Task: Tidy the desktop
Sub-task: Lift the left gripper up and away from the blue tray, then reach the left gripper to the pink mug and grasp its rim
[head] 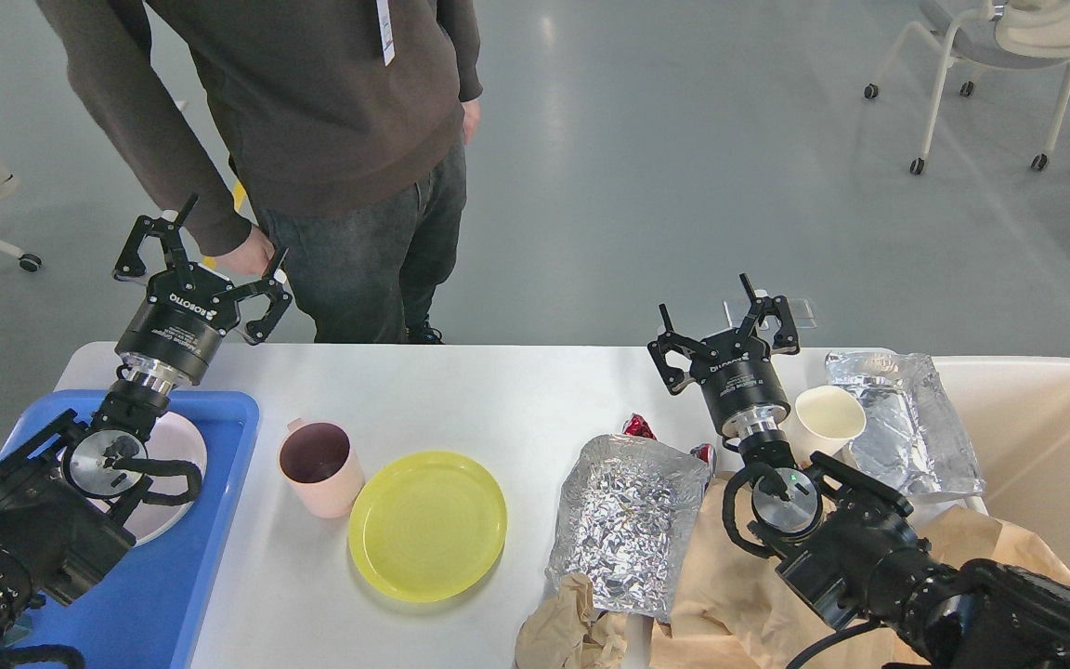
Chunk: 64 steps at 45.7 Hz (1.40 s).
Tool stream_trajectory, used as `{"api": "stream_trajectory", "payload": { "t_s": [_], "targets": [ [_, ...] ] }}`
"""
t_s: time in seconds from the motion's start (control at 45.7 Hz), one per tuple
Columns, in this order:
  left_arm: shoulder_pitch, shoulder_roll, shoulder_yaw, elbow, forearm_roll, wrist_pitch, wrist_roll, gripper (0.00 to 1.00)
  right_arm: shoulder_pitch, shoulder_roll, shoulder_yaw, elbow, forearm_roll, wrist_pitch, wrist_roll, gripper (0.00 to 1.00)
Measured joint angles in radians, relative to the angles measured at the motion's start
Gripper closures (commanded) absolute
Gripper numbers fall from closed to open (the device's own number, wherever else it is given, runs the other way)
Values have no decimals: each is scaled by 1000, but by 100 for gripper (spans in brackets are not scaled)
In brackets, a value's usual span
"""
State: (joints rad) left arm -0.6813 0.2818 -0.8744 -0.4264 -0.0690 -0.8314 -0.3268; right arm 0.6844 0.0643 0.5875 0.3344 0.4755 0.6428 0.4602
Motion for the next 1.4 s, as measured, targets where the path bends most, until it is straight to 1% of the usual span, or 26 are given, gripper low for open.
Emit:
{"api": "stream_trajectory", "payload": {
  "t_s": [0.241,0.394,0.503,0.569,0.613,0.678,0.744,0.81,0.854,0.875,0.897,0.941,0.985,1.007,1.051,1.094,1.116,1.16,1.204,1.226,1.269,1.291,1.335,1.401],
  "targets": [
    [-1,0,6,0,0,0,-4,1,0,0,0,-1,0,0,0,0],
    [-23,13,23,0,11,13,5,1,0,0,0,-6,0,0,0,0],
    [-55,53,37,3,32,26,17,1,0,0,0,-9,0,0,0,0],
    [-91,93,63,4,49,36,48,1,0,0,0,-9,0,0,0,0],
    [-125,120,100,3,62,40,91,1,0,0,0,-9,0,0,0,0],
    [-182,161,183,-7,74,43,170,1,0,0,0,-9,0,0,0,0],
    [-238,216,284,-37,76,45,231,0,0,0,0,-9,0,0,0,0],
    [-292,287,395,-87,79,46,267,0,0,0,0,-9,0,0,0,0],
    [-332,335,482,-120,83,47,280,1,0,0,0,-9,0,0,0,0],
    [-365,363,546,-139,84,48,285,1,0,0,0,-9,0,0,0,0],
    [-417,394,640,-160,85,48,287,1,0,0,0,-9,0,0,0,0],
    [-509,431,788,-190,86,46,285,1,0,0,0,-9,0,0,0,0],
    [-629,457,971,-221,85,42,271,1,0,0,0,-9,0,0,0,0],
    [-692,465,1055,-238,83,40,256,1,0,0,0,-9,0,0,0,0],
    [-836,473,1243,-280,79,37,202,1,0,0,0,-9,0,0,0,0],
    [-963,471,1411,-328,79,35,129,1,0,0,0,-9,0,0,0,0],
    [-1041,461,1516,-362,79,34,78,1,0,0,0,-9,0,0,0,0],
    [-1159,426,1682,-422,80,34,-7,1,0,0,0,-10,0,0,0,0],
    [-1256,369,1868,-483,86,34,-82,1,0,0,0,-10,0,0,0,0],
    [-1289,344,1951,-505,92,34,-104,1,0,0,0,-10,0,0,0,0],
    [-1343,297,2133,-541,107,42,-137,1,0,0,0,-11,0,0,0,0],
    [-1359,284,2185,-552,118,47,-144,1,0,0,0,-11,0,0,0,0],
    [-1385,262,2238,-570,150,58,-154,1,-1,-1,0,-11,0,0,0,0],
    [-1411,248,2250,-598,217,67,-160,1,0,0,0,-11,0,0,0,0]
  ]
}}
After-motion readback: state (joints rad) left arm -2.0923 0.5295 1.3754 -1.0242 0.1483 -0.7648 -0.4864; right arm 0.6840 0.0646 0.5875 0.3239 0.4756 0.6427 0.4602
